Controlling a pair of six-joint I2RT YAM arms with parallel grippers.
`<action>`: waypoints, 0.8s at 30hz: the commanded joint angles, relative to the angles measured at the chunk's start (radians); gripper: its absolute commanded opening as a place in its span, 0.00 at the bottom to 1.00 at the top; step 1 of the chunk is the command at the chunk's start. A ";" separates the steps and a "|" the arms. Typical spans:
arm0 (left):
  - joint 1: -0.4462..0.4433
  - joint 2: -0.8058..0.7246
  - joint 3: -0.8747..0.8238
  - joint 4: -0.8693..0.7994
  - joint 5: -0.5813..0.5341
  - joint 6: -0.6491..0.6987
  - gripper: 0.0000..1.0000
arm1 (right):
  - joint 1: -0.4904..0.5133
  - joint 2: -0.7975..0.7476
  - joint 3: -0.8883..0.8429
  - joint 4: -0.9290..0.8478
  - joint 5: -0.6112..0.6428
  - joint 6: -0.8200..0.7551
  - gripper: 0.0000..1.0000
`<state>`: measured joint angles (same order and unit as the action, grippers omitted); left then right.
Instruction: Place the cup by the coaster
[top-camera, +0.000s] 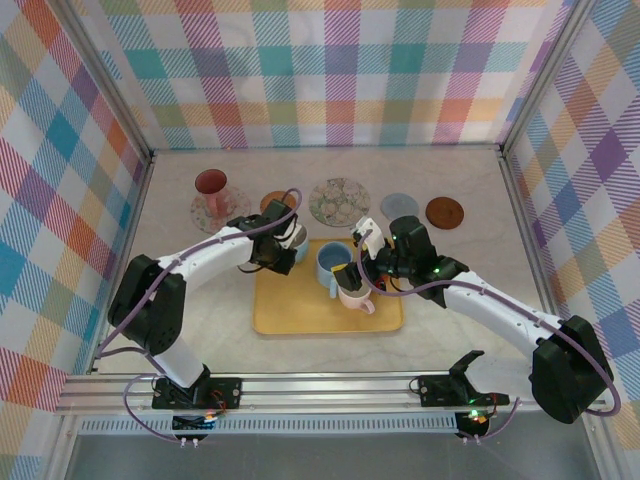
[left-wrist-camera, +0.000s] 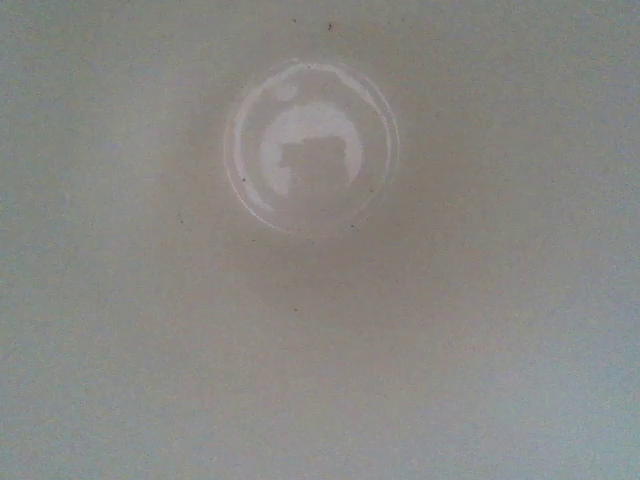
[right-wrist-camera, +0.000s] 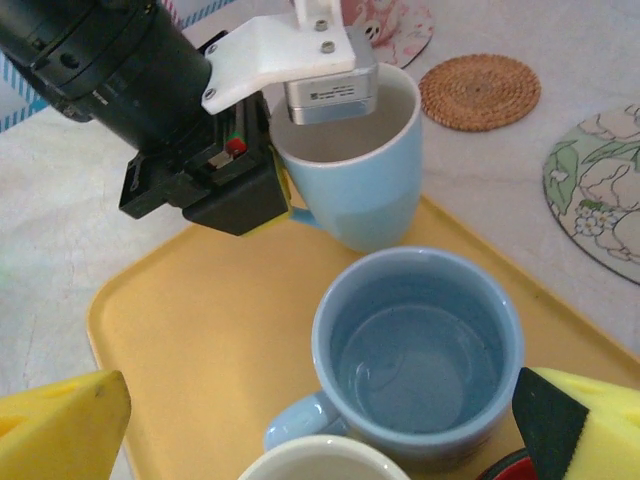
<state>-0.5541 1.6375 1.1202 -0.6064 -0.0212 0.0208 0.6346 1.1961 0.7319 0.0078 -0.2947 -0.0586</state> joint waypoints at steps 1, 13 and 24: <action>-0.003 -0.059 0.062 0.002 -0.045 -0.005 0.00 | 0.005 -0.009 -0.004 0.065 0.029 0.025 0.99; 0.038 -0.033 0.204 -0.018 -0.074 -0.012 0.00 | 0.004 0.044 0.070 0.102 0.091 0.062 0.99; 0.119 0.070 0.309 0.025 -0.093 -0.059 0.00 | 0.005 0.125 0.108 0.142 0.089 0.107 0.99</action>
<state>-0.4530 1.6943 1.3697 -0.6403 -0.1032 -0.0071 0.6346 1.3071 0.7998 0.1158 -0.2157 0.0235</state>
